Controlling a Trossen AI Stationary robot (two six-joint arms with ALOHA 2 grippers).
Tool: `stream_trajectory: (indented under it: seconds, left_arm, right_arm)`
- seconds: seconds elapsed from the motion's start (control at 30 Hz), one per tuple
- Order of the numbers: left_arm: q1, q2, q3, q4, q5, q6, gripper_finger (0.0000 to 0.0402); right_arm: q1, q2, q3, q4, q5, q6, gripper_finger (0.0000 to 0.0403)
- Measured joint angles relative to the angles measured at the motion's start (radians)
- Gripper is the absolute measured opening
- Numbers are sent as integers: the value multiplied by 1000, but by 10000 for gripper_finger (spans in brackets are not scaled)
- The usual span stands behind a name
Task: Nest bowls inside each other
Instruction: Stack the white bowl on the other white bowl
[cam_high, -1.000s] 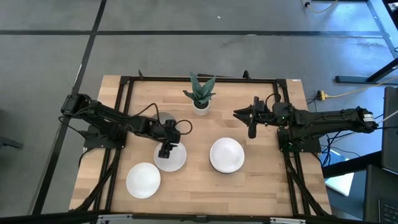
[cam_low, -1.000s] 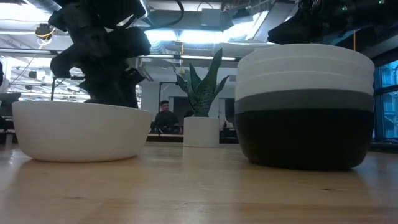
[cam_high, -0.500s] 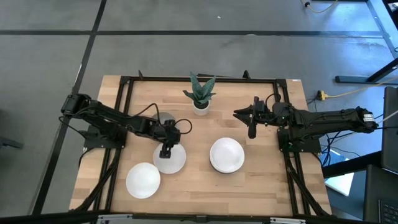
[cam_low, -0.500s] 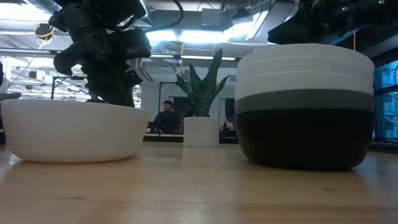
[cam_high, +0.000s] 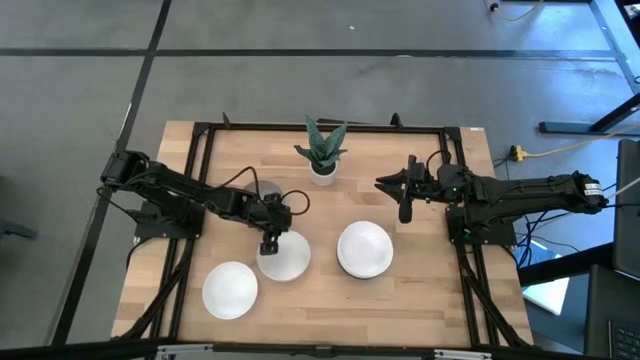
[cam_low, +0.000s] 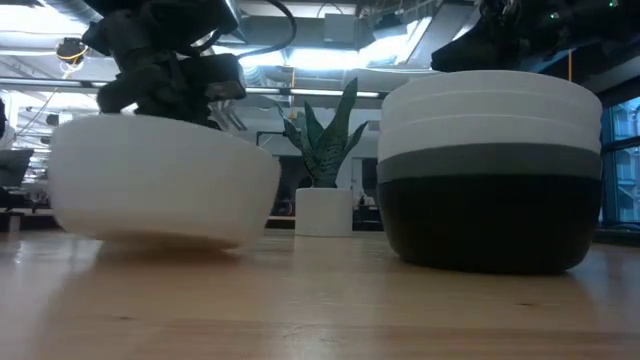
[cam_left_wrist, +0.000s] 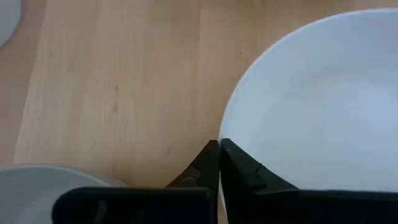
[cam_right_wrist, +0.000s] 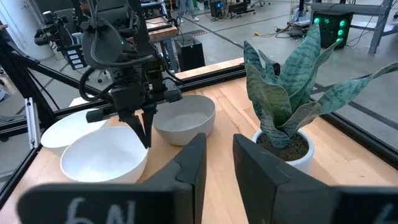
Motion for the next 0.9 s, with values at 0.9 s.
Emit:
stream_trajectory:
  seconds: [0.9]
  left_arm:
    - [103, -5, 121, -4, 73, 30, 0]
  right_arm:
    - [0, 0, 0, -92, 0, 2, 81]
